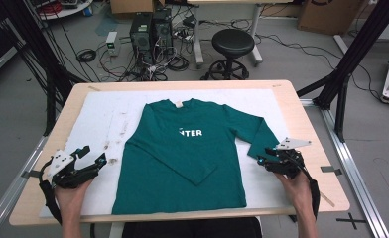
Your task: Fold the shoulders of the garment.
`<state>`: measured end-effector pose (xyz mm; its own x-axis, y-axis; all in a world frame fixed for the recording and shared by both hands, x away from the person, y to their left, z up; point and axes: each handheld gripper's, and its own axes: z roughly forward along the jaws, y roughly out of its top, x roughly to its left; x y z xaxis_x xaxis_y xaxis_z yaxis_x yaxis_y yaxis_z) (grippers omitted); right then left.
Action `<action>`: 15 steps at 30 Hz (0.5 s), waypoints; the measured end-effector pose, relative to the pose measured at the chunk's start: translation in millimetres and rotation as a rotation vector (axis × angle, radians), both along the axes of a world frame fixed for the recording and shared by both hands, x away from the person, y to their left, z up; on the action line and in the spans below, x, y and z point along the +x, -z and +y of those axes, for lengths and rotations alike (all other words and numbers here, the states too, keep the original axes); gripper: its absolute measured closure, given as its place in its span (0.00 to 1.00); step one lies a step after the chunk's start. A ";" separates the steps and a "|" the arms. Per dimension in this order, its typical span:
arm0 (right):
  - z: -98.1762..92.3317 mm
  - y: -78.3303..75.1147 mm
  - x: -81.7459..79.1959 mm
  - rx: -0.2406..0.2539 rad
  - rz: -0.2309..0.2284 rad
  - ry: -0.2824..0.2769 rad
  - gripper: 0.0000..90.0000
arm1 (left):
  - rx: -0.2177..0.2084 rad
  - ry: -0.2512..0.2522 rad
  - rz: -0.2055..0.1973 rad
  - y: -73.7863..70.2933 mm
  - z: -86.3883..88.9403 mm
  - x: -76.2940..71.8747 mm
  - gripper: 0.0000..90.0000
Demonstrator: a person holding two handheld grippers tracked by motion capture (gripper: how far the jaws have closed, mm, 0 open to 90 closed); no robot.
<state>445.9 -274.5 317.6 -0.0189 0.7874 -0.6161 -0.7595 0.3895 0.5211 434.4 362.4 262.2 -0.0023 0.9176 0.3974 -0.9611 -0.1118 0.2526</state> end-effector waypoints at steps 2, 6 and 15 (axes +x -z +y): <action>0.6 -0.3 1.6 -0.002 0.009 0.011 0.61 | -0.002 -0.001 -0.001 0.0 -0.2 0.1 0.34; -0.8 -0.8 4.1 0.003 0.019 0.018 0.64 | -0.002 -0.008 -0.001 0.1 -0.8 0.0 0.34; 1.6 -4.0 9.4 -0.010 0.042 0.062 0.70 | -0.010 -0.012 -0.004 0.3 -1.8 0.1 0.34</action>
